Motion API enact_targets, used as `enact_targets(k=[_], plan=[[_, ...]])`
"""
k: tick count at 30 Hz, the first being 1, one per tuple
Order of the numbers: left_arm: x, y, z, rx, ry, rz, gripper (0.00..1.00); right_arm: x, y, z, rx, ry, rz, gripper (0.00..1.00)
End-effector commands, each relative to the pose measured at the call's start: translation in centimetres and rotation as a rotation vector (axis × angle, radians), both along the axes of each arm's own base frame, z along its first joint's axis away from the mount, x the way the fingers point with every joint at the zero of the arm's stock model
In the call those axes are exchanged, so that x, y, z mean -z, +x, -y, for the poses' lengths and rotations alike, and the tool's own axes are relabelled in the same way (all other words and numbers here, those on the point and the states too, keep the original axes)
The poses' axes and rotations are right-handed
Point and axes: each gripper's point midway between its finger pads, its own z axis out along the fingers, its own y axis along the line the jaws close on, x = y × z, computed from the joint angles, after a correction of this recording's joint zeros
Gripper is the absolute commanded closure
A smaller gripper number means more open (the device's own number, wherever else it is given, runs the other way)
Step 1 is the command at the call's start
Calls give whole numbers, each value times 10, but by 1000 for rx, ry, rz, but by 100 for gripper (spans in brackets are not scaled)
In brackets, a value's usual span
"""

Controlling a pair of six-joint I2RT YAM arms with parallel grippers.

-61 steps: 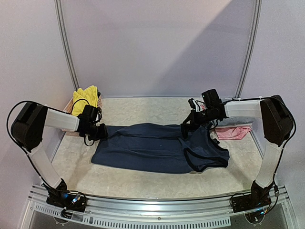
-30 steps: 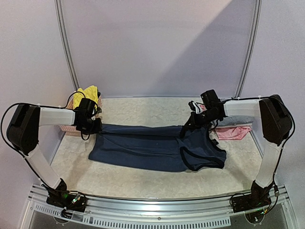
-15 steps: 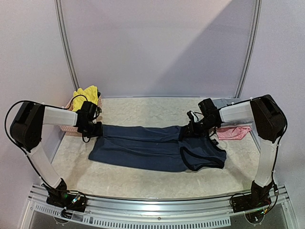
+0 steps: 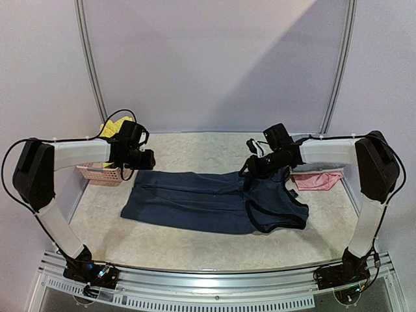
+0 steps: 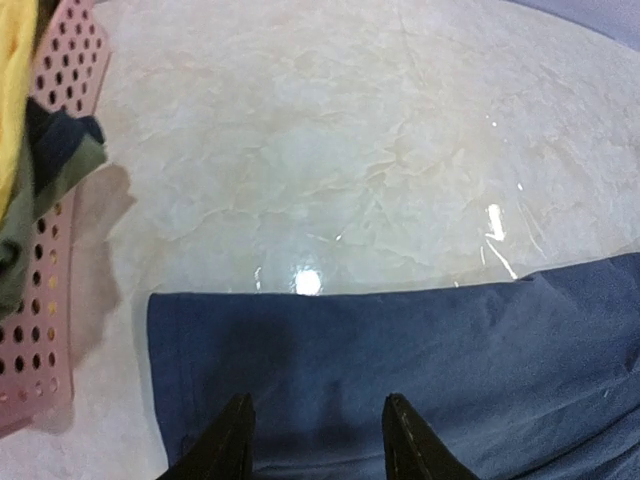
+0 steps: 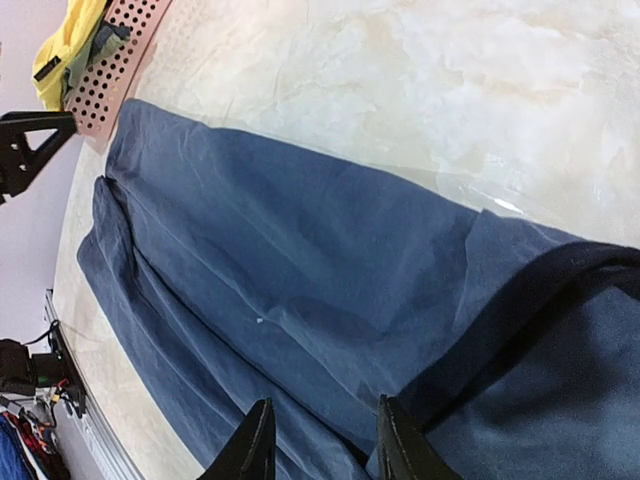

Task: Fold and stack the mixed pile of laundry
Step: Adjust the rectangle-folded tank top at the center of the board, then rotate the rectangle-folded tank top at the center of the board.

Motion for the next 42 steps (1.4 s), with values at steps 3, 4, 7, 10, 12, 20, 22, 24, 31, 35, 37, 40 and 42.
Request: enact_targets(k=[3,4,7,10,12,20,22,24,31,35,37,40,42], plan=[[43,12,23,92,15,-96,57,28,19,-14,43,14,-9,67],[49,14,24,93,17,-105,57,43,19,-13,49,-5,-30,68],[65,17,24,89,37,-138,58,70,17,-2,89,-78,-70,71],[80,15,19,67,61,-179,60,85,13,9,120,-127,-96,73],[87,11,12,35,87,-203,61,92,11,13,132,-153,-109,74],[105,-37,-34,-111,195,-295,61,119,26,7,108,-200,-174,75],[103,-51,-44,-136,212,-304,61,123,37,3,99,-189,-190,75],[100,-65,-51,-160,208,-305,61,119,48,-5,86,-179,-189,75],[111,-116,-42,-162,103,-338,62,110,82,-42,9,-103,-210,75],[122,-148,-19,-125,-15,-368,64,115,97,-58,-16,-78,-226,75],[122,-162,-8,-109,-42,-373,65,119,103,-62,-16,-72,-232,75],[117,-180,13,-68,-63,-365,65,112,114,-69,-12,-32,-220,74],[114,-191,28,-38,-83,-364,65,102,123,-75,-9,-5,-199,74]])
